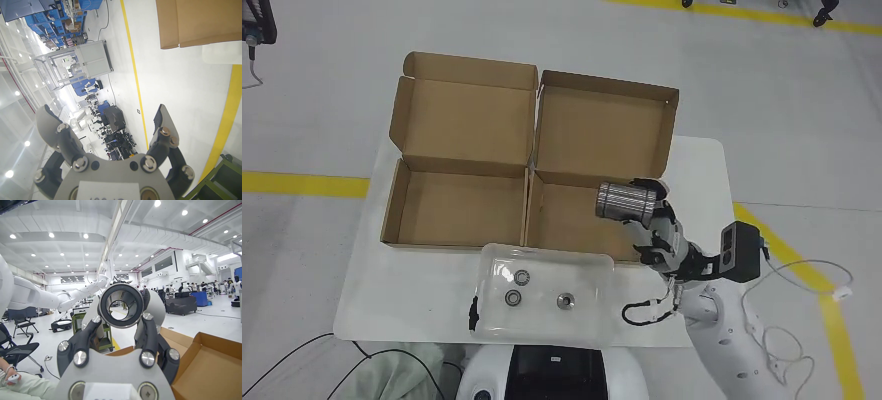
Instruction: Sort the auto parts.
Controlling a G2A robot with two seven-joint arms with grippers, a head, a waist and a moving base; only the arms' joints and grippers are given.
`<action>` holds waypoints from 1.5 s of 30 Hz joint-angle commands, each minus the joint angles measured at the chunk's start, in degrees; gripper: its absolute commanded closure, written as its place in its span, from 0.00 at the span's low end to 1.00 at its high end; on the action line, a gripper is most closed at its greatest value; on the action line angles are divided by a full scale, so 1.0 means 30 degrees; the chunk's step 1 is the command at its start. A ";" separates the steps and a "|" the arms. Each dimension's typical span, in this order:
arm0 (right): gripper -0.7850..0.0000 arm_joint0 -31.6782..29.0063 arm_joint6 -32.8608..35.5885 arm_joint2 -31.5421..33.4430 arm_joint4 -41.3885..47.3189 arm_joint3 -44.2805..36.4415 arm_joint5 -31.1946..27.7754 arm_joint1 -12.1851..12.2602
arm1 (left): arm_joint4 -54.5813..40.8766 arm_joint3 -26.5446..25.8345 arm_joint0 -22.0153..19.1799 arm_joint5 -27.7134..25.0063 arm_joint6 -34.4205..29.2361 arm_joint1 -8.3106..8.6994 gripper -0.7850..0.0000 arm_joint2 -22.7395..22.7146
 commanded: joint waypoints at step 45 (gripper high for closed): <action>1.00 0.5833 1.8964 -0.4364 -0.1180 0.6635 0.9532 -0.1029 | 0.0000 0.0000 0.0000 0.0000 0.0000 0.0000 0.00 0.0000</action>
